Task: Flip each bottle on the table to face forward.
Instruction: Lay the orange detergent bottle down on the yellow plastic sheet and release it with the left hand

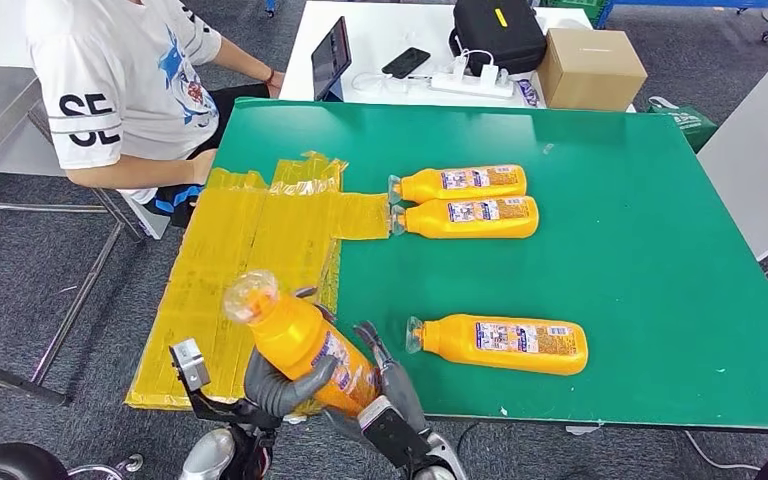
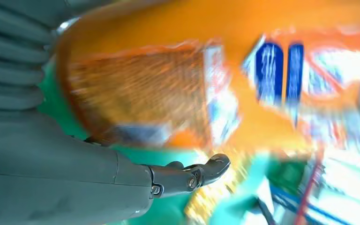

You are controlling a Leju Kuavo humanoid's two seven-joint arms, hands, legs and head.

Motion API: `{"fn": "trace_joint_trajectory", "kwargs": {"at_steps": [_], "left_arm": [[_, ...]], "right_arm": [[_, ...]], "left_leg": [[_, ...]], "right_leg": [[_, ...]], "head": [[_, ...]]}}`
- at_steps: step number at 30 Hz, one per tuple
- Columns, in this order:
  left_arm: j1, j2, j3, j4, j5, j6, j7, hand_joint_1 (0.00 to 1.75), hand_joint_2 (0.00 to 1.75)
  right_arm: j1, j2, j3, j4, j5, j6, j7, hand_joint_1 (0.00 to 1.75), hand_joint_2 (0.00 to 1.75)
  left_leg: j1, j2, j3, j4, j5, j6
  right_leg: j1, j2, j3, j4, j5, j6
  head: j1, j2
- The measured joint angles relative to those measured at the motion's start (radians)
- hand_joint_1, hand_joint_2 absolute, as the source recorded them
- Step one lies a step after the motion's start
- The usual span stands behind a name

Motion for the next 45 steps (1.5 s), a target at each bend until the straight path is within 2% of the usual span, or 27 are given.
{"fn": "trace_joint_trajectory", "kwargs": {"at_steps": [5,13,15,17,21,24,32,45], "left_arm": [[-0.017,-0.003,0.056,-0.041,-0.010,0.127,0.004,1.75,1.75],[-0.026,-0.008,0.088,-0.064,-0.024,0.163,-0.007,1.75,1.75],[-0.027,-0.009,0.093,-0.066,-0.047,0.208,-0.026,1.75,1.75],[-0.034,-0.010,0.103,-0.073,-0.113,0.320,-0.065,1.75,1.75],[-0.090,-0.010,0.147,-0.081,-0.275,0.600,-0.129,1.75,1.75],[-0.159,-0.007,0.189,-0.068,-0.342,0.702,-0.143,1.75,1.75],[-0.296,0.003,0.246,0.013,-0.463,0.825,-0.175,1.75,1.75],[-0.321,0.010,0.252,0.054,-0.469,0.833,-0.177,1.75,1.75]], "right_arm": [[0.010,-0.001,0.002,-0.145,-0.023,-0.019,-0.008,0.00,0.00],[0.018,-0.001,0.002,-0.224,-0.029,-0.029,-0.010,0.00,0.00],[0.021,-0.002,0.005,-0.237,-0.038,-0.040,-0.009,0.00,0.00],[0.026,-0.007,0.013,-0.261,-0.058,-0.067,-0.009,0.00,0.00],[0.040,-0.017,0.031,-0.356,-0.132,-0.169,-0.010,0.00,0.00],[0.042,-0.019,0.035,-0.434,-0.178,-0.218,-0.010,0.00,0.00],[0.042,-0.012,0.034,-0.531,-0.225,-0.232,-0.010,0.00,0.00],[0.042,-0.008,0.028,-0.554,-0.226,-0.232,-0.010,0.00,0.00]], "left_leg": [[0.000,0.002,0.001,0.000,0.000,-0.001],[0.000,0.002,0.001,0.000,0.001,-0.001],[0.000,0.002,0.001,0.000,0.001,-0.001],[0.000,0.002,0.001,0.000,0.001,-0.001],[0.000,0.001,0.000,0.000,0.001,-0.001],[0.001,0.001,0.001,0.000,0.002,-0.002],[0.000,0.002,0.000,0.000,0.002,-0.002],[0.000,0.002,0.000,0.000,0.002,-0.002]], "right_leg": [[0.000,0.001,-0.001,0.000,0.000,0.000],[0.000,0.001,-0.001,0.000,0.000,0.000],[0.000,0.001,-0.001,0.000,0.000,0.000],[0.000,0.001,-0.001,0.000,0.000,0.000],[0.000,0.001,-0.001,0.000,0.001,0.000],[0.000,0.001,-0.001,0.000,0.001,0.000],[0.000,0.001,-0.001,0.000,0.002,-0.003],[0.000,0.001,-0.002,0.000,0.002,-0.003]], "head": [[-0.001,0.000],[0.000,0.000],[0.000,0.000],[0.000,0.000],[0.000,0.000],[0.000,0.000],[0.000,0.000],[0.000,0.000]]}}
